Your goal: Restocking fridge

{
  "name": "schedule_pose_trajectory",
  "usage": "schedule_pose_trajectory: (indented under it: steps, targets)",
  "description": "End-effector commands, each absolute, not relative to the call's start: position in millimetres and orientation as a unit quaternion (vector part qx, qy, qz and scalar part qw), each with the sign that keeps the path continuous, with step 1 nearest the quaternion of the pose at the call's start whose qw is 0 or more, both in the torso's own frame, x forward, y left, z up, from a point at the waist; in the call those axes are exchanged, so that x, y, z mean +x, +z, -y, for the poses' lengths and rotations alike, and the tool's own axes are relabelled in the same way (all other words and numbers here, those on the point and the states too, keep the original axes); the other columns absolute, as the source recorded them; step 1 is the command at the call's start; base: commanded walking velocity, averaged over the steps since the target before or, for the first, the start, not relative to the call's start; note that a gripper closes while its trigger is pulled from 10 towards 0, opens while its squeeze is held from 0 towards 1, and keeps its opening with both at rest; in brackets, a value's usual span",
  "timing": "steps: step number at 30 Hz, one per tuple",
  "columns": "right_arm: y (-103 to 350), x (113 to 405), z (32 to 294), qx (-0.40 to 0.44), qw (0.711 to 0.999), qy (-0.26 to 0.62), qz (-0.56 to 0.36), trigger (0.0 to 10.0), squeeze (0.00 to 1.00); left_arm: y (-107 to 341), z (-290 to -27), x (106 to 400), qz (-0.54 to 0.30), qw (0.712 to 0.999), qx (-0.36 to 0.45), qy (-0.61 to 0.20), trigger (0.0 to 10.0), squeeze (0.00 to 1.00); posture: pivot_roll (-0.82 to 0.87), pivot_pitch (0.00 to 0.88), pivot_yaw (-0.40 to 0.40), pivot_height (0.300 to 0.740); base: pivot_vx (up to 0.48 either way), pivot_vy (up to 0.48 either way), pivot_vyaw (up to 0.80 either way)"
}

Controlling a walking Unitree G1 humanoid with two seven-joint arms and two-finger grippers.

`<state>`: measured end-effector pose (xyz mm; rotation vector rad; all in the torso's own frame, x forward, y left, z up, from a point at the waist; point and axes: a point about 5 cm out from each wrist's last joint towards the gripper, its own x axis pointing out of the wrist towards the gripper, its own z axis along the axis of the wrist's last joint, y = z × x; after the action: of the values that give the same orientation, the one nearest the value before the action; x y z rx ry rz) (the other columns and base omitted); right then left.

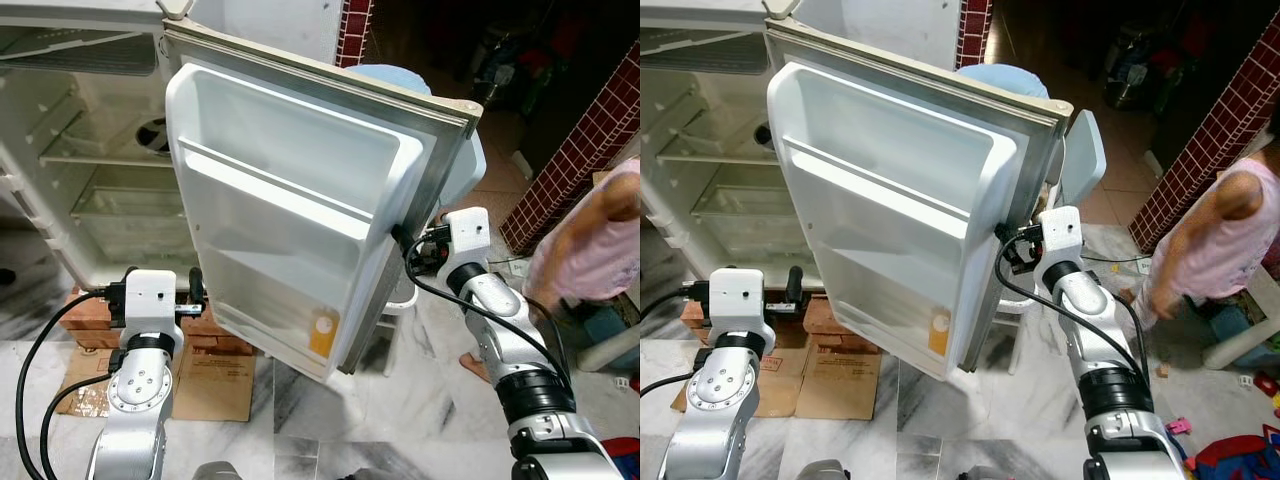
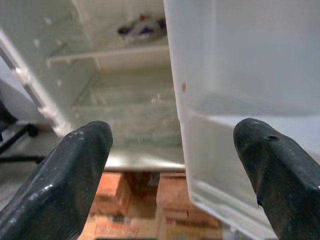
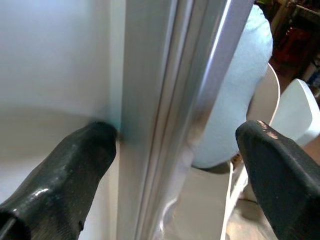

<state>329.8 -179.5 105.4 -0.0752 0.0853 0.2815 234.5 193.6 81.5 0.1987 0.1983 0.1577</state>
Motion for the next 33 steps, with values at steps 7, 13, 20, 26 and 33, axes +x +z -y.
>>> schedule_pose_trajectory:
  steps: [7, 13, 20, 26, 33]
  targets:
    - [125, 337, 167, -0.022, 0.986, 0.163, 0.015, 10.0, 0.0, 74, -200, 232, -0.126, 0.984, 0.084, 0.096, 10.0, 0.0, 0.1, 0.0, -0.072, 0.74, 0.0, -0.118, 0.32]
    - [126, 337, 164, -0.015, 0.985, 0.172, 0.019, 10.0, 0.0, 74, -200, 233, -0.129, 0.983, 0.084, 0.096, 10.0, 0.0, 0.1, 0.0, -0.07, 0.74, 0.0, -0.354, 0.74]
    - [123, 334, 162, 0.005, 0.977, 0.213, 0.003, 10.0, 0.0, 74, -200, 233, -0.132, 0.983, 0.084, 0.095, 10.0, 0.0, 0.09, 0.0, -0.067, 0.74, 0.0, -0.357, 0.74]
    - [116, 323, 149, 0.041, 0.949, 0.311, -0.032, 10.0, 0.0, 72, -202, 233, -0.144, 0.981, 0.078, 0.107, 10.0, 0.0, 0.1, 0.0, -0.065, 0.74, 0.0, 0.0, 0.26]
    - [98, 311, 160, -0.013, 0.918, 0.383, -0.099, 10.0, 0.0, 59, -203, 228, -0.199, 0.974, 0.048, 0.101, 10.0, 0.0, 0.1, 0.0, -0.068, 0.74, 0.0, 0.0, 0.0]
